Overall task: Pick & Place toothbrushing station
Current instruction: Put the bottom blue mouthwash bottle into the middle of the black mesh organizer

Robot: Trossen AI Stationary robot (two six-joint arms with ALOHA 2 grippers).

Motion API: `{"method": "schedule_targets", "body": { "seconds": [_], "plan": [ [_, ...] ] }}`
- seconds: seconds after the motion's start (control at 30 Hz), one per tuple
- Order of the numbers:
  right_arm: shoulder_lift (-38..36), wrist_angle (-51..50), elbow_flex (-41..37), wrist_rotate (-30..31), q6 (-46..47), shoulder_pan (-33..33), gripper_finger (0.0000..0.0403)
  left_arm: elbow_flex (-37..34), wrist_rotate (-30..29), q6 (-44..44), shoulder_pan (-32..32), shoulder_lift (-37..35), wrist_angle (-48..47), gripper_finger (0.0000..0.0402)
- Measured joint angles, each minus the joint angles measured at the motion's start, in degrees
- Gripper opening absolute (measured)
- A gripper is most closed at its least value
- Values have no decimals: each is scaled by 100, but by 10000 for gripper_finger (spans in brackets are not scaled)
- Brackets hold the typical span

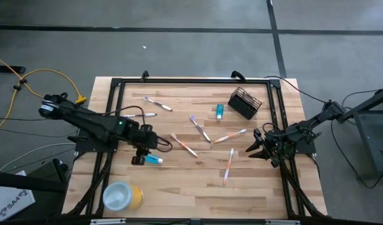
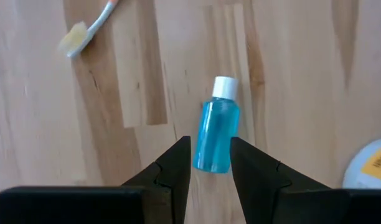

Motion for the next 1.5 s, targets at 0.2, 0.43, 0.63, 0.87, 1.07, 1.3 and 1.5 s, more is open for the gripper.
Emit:
{"method": "schedule_targets", "body": {
  "seconds": [0.2, 0.43, 0.63, 0.87, 1.07, 1.3, 1.5],
  "plan": [
    [0, 0, -1, -2, 0, 0, 121, 603, -8, 178, -76, 355, -505, 108],
    [1, 0, 0, -1, 0, 0, 121, 717, -2, 123, -27, 493, -548, 108],
    [1, 0, -1, 1, 0, -1, 121, 717, 61, 20, -150, 943, -420, 108],
    [1, 0, -1, 0, 0, 0, 121, 715, 57, 17, -429, 1434, -23, 108],
    [1, 0, -2, -4, 0, 0, 121, 713, 5, 254, -611, 1622, 375, 108],
    [1, 0, 0, -4, 0, -1, 121, 711, -48, 171, -632, 1629, 535, 108],
    [1, 0, 0, -2, 0, 0, 121, 706, -132, 67, -621, 1647, 529, 108]
  ]
}}
